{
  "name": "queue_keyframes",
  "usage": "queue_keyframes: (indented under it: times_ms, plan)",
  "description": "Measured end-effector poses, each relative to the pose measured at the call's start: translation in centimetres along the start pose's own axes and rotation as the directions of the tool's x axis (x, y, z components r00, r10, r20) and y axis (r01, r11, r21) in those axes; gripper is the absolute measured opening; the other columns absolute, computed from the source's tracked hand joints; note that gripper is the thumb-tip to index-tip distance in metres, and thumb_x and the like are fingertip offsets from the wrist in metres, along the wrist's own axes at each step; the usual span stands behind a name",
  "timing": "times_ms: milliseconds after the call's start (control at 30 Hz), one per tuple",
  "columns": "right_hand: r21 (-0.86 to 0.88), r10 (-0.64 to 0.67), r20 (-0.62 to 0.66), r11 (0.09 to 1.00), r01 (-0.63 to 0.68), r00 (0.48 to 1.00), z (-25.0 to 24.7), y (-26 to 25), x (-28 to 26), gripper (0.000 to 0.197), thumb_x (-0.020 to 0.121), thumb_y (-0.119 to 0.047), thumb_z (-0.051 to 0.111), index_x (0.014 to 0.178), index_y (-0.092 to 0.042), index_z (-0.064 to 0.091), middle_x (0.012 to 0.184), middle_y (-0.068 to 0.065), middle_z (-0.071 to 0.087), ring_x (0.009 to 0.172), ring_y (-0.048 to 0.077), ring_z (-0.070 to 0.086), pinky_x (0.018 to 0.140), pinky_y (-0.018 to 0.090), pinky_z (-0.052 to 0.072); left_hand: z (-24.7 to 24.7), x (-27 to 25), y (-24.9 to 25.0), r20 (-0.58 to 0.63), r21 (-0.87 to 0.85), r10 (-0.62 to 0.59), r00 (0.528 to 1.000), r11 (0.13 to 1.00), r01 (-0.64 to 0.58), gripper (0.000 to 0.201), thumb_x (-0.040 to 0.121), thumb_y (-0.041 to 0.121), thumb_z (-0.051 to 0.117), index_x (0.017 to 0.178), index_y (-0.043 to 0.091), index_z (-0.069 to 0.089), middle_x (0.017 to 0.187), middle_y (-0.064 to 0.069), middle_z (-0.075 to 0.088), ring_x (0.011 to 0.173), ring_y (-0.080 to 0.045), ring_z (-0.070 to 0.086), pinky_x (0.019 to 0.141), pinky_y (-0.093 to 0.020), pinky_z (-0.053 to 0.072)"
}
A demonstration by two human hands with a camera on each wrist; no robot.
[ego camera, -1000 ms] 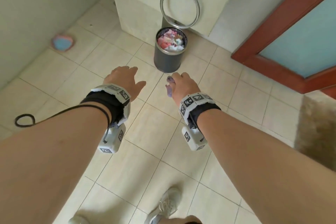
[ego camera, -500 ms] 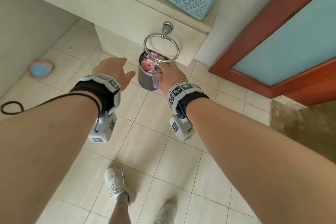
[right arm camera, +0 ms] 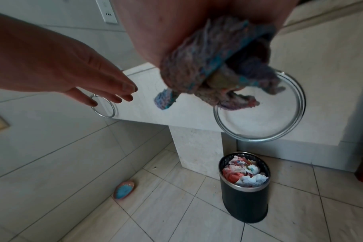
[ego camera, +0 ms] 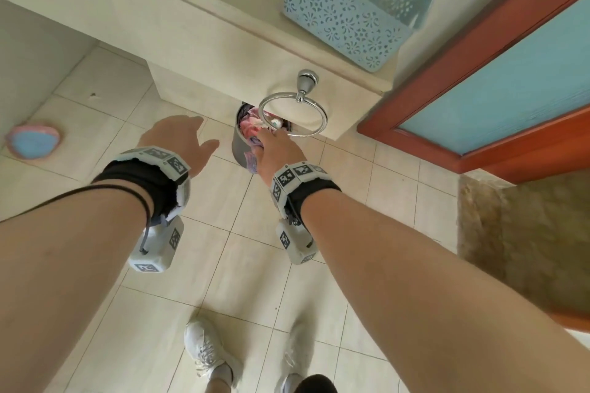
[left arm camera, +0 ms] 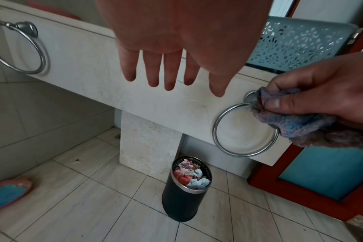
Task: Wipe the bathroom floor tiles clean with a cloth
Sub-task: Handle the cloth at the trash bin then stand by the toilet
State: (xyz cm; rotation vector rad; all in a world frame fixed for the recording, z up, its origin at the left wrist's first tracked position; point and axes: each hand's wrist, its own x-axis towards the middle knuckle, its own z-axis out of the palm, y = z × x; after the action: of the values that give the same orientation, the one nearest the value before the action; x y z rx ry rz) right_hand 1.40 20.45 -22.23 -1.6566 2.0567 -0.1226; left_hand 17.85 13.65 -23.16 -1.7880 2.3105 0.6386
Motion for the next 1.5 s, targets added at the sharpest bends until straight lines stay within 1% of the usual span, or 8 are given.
queue_keyframes:
  times_ms: [333, 433, 667, 900, 1067, 1233, 1400, 1500]
  plan:
    - [0.022, 0.069, 0.154, 0.997, -0.073, 0.986, 6.7, 4.6, 6.5, 0.031, 0.102, -0.026, 0.038, 0.127, -0.014, 0.051, 0.131, 0.011, 0.045, 0.110, 0.029, 0.054, 0.080, 0.029, 0.038, 5.7, 3.7, -2.4, 0.070, -0.050, -0.121, 0.990, 0.991, 0.125, 0.063, 0.099, 0.052, 0.042, 0.152, 0.019, 0.030, 0.156, -0.003, 0.034, 0.143, -0.026, 0.031, 0.114, -0.045, 0.030]
    - [-0.022, 0.097, 0.197, 0.995, -0.095, 0.976, 9.9, 7.7, 9.5, 0.026, 0.103, -0.026, 0.038, 0.117, -0.010, 0.054, 0.125, 0.013, 0.049, 0.106, 0.031, 0.055, 0.079, 0.031, 0.039, 9.7, 5.1, -3.2, 0.097, -0.106, -0.221, 0.970, 0.967, 0.231, 0.064, 0.100, 0.052, 0.039, 0.154, 0.020, 0.024, 0.160, -0.002, 0.025, 0.147, -0.025, 0.023, 0.117, -0.044, 0.023]
    - [-0.115, 0.165, 0.271, 0.984, -0.139, 0.948, 16.5, 15.0, 16.0, 0.032, 0.104, -0.032, 0.034, 0.123, -0.013, 0.052, 0.124, 0.016, 0.048, 0.108, 0.035, 0.054, 0.080, 0.035, 0.039, 20.2, 9.4, -1.8, 0.198, -0.228, -0.378, 0.904, 0.880, 0.417, 0.065, 0.101, 0.051, 0.039, 0.156, 0.023, 0.019, 0.162, 0.001, 0.020, 0.148, -0.020, 0.018, 0.117, -0.040, 0.022]
    - [-0.141, 0.118, 0.151, 0.985, -0.097, 0.981, 22.0, 19.3, 24.7, 0.037, 0.104, -0.031, 0.036, 0.135, -0.015, 0.048, 0.138, 0.017, 0.042, 0.120, 0.035, 0.049, 0.096, 0.038, 0.040, 27.4, 14.0, -2.7, 0.221, -0.279, -0.436, 0.872, 0.829, 0.485, 0.064, 0.101, 0.049, 0.040, 0.155, 0.021, 0.021, 0.160, 0.001, 0.023, 0.147, -0.021, 0.021, 0.116, -0.040, 0.024]
    - [-0.089, 0.065, -0.073, 0.993, -0.072, 0.995, 23.8, 20.0, 30.5, 0.039, 0.105, -0.032, 0.036, 0.133, -0.011, 0.052, 0.138, 0.017, 0.043, 0.124, 0.033, 0.046, 0.100, 0.037, 0.037, 30.8, 16.3, -3.9, 0.201, -0.321, -0.478, 0.855, 0.792, 0.519, 0.061, 0.101, 0.046, 0.042, 0.154, 0.020, 0.025, 0.157, 0.000, 0.029, 0.144, -0.022, 0.026, 0.113, -0.040, 0.028]
    - [0.028, 0.040, -0.311, 0.999, -0.033, 0.950, 25.4, 19.8, 35.8, 0.039, 0.102, -0.036, 0.039, 0.121, -0.013, 0.063, 0.133, 0.015, 0.046, 0.118, 0.030, 0.049, 0.100, 0.030, 0.038, 32.6, 18.6, -4.4, 0.179, -0.372, -0.485, 0.856, 0.772, 0.515, 0.059, 0.101, 0.045, 0.043, 0.153, 0.021, 0.028, 0.158, 0.000, 0.028, 0.145, -0.021, 0.025, 0.113, -0.039, 0.027]
    - [0.100, 0.107, -0.348, 0.992, -0.077, 0.931, 26.6, 20.2, 38.3, 0.037, 0.099, -0.028, 0.046, 0.131, -0.017, 0.060, 0.139, 0.013, 0.041, 0.122, 0.028, 0.048, 0.104, 0.032, 0.038, 33.5, 19.5, -5.5, 0.183, -0.384, -0.498, 0.847, 0.757, 0.528, 0.060, 0.101, 0.046, 0.042, 0.154, 0.022, 0.026, 0.161, 0.001, 0.024, 0.147, -0.021, 0.021, 0.116, -0.039, 0.023]
    - [0.132, 0.119, -0.364, 0.988, -0.076, 0.924, 27.3, 20.5, 38.3, 0.043, 0.095, -0.039, 0.053, 0.132, -0.016, 0.059, 0.135, 0.011, 0.043, 0.120, 0.026, 0.050, 0.101, 0.033, 0.042, 33.7, 19.5, -6.0, 0.176, -0.373, -0.494, 0.851, 0.767, 0.522, 0.060, 0.101, 0.046, 0.042, 0.153, 0.021, 0.027, 0.160, 0.000, 0.025, 0.147, -0.021, 0.021, 0.116, -0.039, 0.022]
